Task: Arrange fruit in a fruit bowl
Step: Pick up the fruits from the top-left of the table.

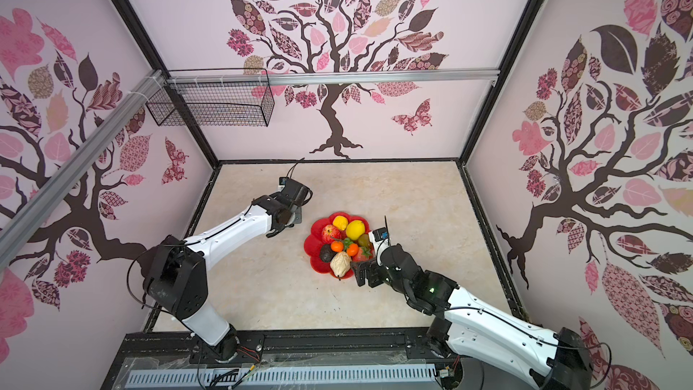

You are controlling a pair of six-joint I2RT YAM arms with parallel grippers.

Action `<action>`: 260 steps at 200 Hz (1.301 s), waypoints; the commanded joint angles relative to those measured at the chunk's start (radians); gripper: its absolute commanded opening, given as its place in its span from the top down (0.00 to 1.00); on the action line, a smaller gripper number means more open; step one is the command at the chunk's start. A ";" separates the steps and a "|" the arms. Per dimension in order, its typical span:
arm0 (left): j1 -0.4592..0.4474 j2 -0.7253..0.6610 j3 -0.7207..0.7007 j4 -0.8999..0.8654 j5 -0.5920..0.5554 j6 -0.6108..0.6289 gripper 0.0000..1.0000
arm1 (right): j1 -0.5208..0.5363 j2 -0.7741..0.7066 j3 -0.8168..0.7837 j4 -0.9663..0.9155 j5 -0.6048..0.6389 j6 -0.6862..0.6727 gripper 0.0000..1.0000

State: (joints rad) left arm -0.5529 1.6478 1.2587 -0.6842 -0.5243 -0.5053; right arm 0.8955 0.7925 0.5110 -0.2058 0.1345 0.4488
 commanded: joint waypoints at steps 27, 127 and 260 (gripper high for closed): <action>-0.039 -0.154 -0.061 0.045 -0.025 0.014 1.00 | 0.004 0.009 0.027 -0.015 0.005 -0.002 0.00; -0.072 -0.304 0.004 0.014 0.011 0.073 1.00 | 0.003 0.020 0.031 -0.016 0.003 0.003 0.00; -0.341 -0.442 0.083 -0.239 -0.011 -0.011 1.00 | 0.003 0.022 0.055 -0.033 0.026 -0.007 0.00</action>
State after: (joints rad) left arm -0.8810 1.2259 1.2949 -0.8806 -0.5770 -0.4763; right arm 0.8955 0.8143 0.5175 -0.2165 0.1429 0.4461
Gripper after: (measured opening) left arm 0.050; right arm 0.996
